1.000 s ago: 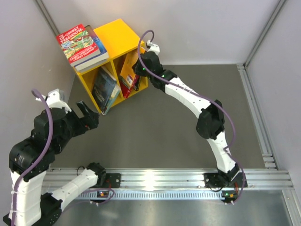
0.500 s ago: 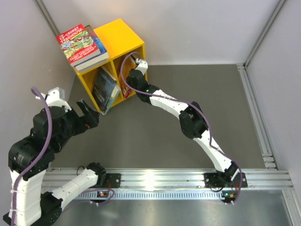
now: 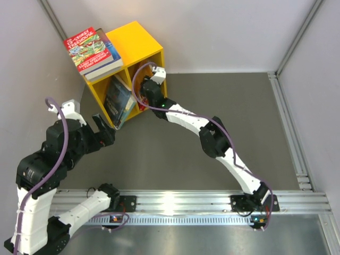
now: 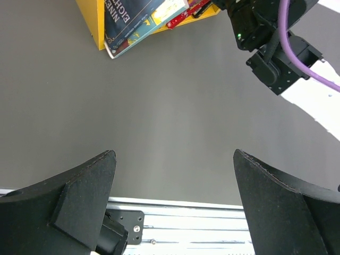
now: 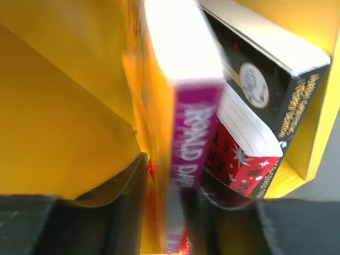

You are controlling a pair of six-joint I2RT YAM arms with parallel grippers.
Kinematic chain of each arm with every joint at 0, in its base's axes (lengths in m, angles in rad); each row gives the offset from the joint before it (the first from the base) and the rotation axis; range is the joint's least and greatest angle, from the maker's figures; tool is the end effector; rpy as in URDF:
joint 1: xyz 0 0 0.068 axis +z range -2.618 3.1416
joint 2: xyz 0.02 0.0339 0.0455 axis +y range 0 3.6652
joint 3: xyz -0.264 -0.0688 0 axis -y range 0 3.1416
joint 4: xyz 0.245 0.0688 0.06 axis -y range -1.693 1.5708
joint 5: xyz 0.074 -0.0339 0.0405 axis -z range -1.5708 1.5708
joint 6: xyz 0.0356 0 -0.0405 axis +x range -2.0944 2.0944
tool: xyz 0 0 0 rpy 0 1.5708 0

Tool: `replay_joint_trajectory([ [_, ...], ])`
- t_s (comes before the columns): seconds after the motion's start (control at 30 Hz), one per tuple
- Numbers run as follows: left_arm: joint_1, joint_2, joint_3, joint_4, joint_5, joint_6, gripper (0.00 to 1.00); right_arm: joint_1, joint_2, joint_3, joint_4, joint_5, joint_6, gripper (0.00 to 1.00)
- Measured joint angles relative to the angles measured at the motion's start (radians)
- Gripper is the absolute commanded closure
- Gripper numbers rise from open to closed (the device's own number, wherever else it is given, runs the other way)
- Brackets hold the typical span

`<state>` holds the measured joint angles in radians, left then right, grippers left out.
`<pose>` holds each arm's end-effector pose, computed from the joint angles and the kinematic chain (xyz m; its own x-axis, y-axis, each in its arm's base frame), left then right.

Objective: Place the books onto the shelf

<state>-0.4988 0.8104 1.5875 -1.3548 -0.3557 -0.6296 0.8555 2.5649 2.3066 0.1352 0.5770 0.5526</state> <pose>0.0591 -0.0181 0.4607 -0.5008 -0.3557 -0.7891 -0.1270 0.9320 -0.3396 0.4059 0.4376 0.2401 -0.2143 0.4241 -0.8799 -0.1940 0.8644 0.4639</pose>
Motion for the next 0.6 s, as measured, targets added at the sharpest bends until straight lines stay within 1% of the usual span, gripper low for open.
replay_joint_trajectory([
  [0.03, 0.0, -0.001, -0.001, 0.0, 0.0, 0.0, 0.04, 0.0, 0.004, -0.001, 0.002, 0.003, 0.005, 0.13],
  [0.07, 0.0, -0.002, -0.001, 0.0, 0.0, -0.001, 0.04, 0.0, 0.008, -0.002, 0.009, -0.004, 0.007, 0.01],
  [0.2, 0.0, -0.013, -0.012, 0.0, -0.001, -0.01, 0.04, 0.01, -0.015, -0.032, 0.064, -0.037, 0.003, 0.0],
  [0.3, 0.0, -0.024, -0.025, 0.0, -0.001, -0.021, 0.04, 0.014, -0.068, -0.146, 0.098, -0.066, 0.005, 0.0],
  [0.37, 0.0, -0.028, -0.035, 0.0, -0.001, -0.027, 0.04, 0.021, -0.123, -0.253, 0.123, -0.082, 0.006, 0.0],
  [0.6, 0.0, -0.032, -0.074, -0.001, -0.001, -0.041, 0.04, 0.03, -0.3, -0.508, 0.124, -0.053, -0.029, 0.0],
])
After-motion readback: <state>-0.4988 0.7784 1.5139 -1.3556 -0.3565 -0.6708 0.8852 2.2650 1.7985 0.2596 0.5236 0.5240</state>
